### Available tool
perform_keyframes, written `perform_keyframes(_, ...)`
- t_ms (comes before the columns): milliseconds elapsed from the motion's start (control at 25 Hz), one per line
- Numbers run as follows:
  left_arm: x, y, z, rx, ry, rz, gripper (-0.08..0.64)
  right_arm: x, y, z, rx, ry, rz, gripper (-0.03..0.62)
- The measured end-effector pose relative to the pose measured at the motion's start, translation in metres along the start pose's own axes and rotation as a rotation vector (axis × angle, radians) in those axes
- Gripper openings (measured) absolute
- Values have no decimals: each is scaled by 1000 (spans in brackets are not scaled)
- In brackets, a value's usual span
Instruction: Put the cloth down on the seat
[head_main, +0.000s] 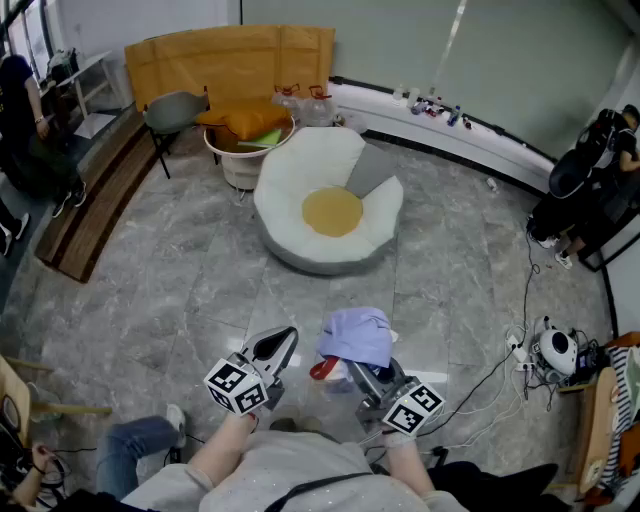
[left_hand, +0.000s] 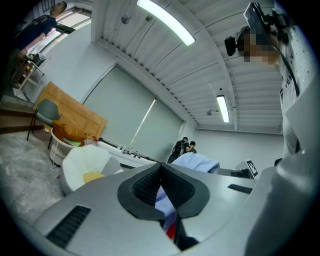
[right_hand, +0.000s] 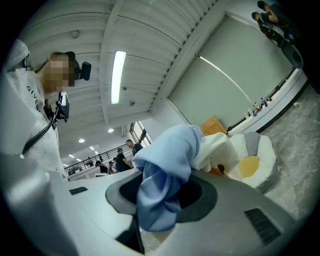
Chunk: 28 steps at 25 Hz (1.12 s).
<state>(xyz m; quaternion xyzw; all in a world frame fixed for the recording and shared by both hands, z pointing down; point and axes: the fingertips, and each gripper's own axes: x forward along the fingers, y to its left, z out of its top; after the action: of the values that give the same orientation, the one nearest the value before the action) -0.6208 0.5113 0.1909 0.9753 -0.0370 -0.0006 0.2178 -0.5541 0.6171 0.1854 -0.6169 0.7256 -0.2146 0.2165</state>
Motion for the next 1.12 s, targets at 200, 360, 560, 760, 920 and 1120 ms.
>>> perform_keyframes(200, 5, 6, 0, 24, 7, -4, 14, 3, -5, 2, -14, -4, -5, 152)
perform_keyframes(360, 18, 2, 2, 23, -2, 3, 14, -5, -12, 11, -15, -13, -11, 152)
perform_keyframes(560, 31, -12, -14, 6, 11, 2, 14, -21, -23, 13, -7, -12, -16, 152)
perform_keyframes(760, 47, -28, -26, 6, 16, -13, 14, -39, -34, 19, -9, -26, -14, 153)
perform_keyframes(920, 60, -38, -30, 13, 5, -23, 14, -49, -42, 26, -18, -35, -18, 153)
perform_keyframes(1120, 82, -39, -28, 16, -1, -31, 14, -54, -60, 43, -5, -62, -33, 153)
